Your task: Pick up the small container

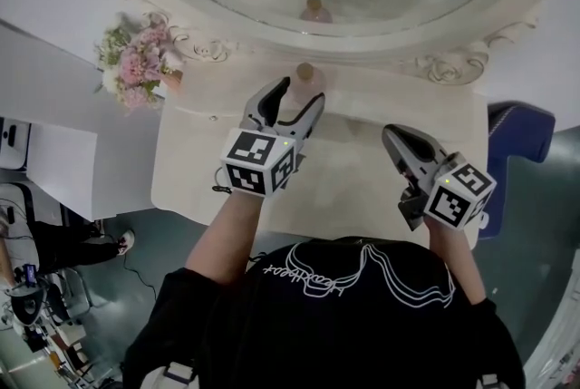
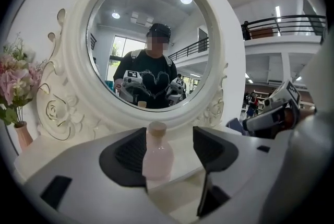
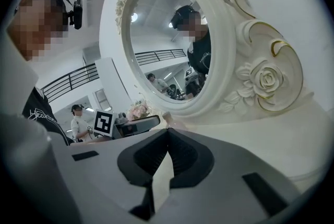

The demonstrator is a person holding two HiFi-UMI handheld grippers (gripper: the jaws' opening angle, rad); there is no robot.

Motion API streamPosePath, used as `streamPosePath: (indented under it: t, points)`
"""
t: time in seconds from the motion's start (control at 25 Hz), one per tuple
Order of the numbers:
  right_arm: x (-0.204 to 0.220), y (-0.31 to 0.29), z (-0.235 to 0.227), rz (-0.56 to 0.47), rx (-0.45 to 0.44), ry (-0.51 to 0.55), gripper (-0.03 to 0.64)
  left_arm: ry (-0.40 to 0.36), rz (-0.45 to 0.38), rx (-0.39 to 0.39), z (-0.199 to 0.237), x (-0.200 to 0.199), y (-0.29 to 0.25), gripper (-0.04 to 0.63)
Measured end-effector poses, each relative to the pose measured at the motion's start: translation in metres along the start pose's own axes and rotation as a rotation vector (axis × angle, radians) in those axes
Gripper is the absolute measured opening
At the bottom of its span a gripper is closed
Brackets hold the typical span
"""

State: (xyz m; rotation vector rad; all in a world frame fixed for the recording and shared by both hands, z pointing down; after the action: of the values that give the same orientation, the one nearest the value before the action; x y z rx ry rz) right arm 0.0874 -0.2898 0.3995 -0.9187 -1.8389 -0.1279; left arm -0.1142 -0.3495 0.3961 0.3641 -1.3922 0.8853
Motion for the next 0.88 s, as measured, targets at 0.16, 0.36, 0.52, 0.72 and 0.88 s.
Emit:
streamPosePath:
  t: [0.16,0.36,0.52,0.72,0.88]
  points:
    - [0.0,-0.002,-0.01,0.006,0.007,-0.006,0.005,-0.008,0.029,-0.033,0.014,0.01,-0.013,0.27]
    - [0.0,-0.005,-0.014,0.016,0.011,0.036,0.003,-0.006,0.034,-0.071,0.026,0.018,-0.021,0.238]
    - [0.001,-0.009,-0.017,0.025,0.006,0.028,0.003,-0.034,0.032,-0.082,0.028,0.016,-0.025,0.221]
    - [0.003,-0.01,-0.019,0.038,0.007,0.022,0.004,-0.054,0.039,-0.09,0.027,0.016,-0.028,0.183]
    - [0.003,-0.01,-0.02,0.038,0.01,0.02,0.003,-0.07,0.046,-0.103,0.027,0.017,-0.03,0.15]
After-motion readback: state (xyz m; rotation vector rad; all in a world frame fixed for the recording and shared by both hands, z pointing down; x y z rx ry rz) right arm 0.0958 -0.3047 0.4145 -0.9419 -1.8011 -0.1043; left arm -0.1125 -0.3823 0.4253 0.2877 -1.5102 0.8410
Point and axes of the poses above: the fingertips, and each gripper's own axes: y backward along the fingers, z to its left, x out of its underside, the point moved 5 cm from there along y, backward along the fingers, and after that the axes turned 14 degrees about x, right-handed, at the moved point
